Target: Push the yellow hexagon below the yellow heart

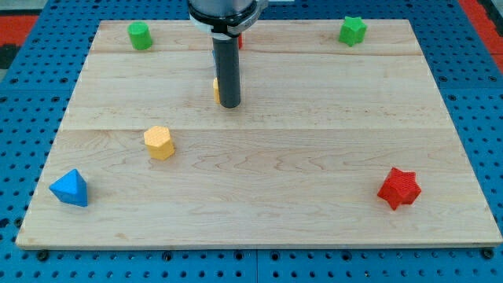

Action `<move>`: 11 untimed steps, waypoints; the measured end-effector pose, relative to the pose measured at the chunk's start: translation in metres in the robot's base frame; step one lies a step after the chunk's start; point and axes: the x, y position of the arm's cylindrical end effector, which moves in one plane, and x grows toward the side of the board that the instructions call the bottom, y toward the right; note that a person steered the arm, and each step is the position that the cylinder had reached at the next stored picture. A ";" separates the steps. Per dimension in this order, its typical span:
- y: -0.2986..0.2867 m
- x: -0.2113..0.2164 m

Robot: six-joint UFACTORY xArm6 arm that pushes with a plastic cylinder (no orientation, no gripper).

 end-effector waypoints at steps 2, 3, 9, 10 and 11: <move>0.007 0.085; -0.042 0.137; -0.066 0.033; -0.084 0.065; -0.069 0.071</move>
